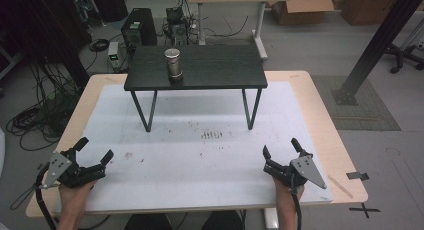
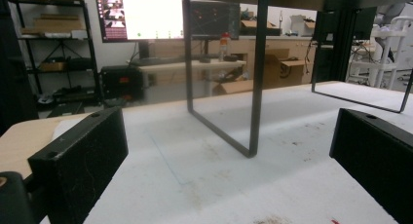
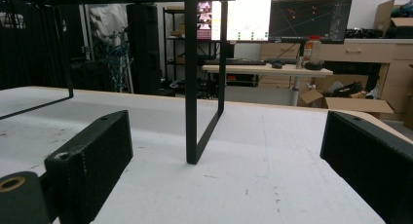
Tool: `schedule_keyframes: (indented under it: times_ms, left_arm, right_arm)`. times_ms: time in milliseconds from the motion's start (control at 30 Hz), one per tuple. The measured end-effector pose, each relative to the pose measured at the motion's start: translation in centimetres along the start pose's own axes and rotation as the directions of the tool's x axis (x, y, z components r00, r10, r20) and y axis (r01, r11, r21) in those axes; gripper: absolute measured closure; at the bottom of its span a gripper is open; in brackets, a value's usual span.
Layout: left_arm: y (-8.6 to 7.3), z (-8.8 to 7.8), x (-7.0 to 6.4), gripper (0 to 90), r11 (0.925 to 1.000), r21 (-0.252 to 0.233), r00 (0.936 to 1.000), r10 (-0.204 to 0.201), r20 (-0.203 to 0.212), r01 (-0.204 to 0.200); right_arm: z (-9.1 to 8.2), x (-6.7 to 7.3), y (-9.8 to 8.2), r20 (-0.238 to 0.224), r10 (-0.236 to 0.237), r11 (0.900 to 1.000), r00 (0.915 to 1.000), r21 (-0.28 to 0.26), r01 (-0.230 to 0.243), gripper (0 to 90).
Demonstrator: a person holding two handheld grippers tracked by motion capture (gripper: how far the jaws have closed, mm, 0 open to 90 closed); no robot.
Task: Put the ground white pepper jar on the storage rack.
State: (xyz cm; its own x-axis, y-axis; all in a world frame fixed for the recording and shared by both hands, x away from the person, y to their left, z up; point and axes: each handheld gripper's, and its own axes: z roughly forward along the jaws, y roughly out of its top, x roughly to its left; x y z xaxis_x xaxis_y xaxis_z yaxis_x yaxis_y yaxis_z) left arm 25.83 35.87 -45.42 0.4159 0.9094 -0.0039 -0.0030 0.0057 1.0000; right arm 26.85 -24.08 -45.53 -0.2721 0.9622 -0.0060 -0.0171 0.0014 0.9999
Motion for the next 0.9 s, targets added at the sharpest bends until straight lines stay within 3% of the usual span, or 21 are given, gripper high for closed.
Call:
schedule_keyframes:
  times_ms: [900]
  left_arm:
    - [0.04, 0.2, -0.05, 0.4, 0.9997, 0.023, 1.0, 0.008, 0.003, -0.008]
  right_arm:
    - [-0.06, 0.01, -0.02, -0.001, 0.001, 1.0, 1.0, -0.004, -0.001, 4.5]
